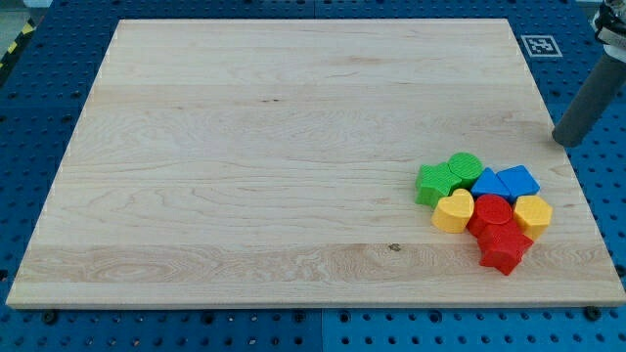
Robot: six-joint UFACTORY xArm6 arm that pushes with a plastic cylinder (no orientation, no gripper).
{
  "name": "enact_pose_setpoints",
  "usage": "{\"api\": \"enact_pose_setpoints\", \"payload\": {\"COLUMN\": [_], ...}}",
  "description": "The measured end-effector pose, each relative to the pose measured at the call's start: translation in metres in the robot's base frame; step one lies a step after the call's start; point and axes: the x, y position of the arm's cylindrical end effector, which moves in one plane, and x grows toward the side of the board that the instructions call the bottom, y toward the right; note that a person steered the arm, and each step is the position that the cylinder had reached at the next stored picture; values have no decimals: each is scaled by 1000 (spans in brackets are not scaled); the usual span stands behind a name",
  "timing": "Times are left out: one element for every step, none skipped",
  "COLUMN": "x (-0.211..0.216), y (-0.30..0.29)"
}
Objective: Move the blue cube slightly up
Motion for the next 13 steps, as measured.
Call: {"api": "enact_pose_setpoints", "payload": {"x": [4,18,33,44,58,71,83,84,84,91,90,84,58], "y": [1,8,13,17,19,19,19,19,17,-13,-60,-82,-96]}}
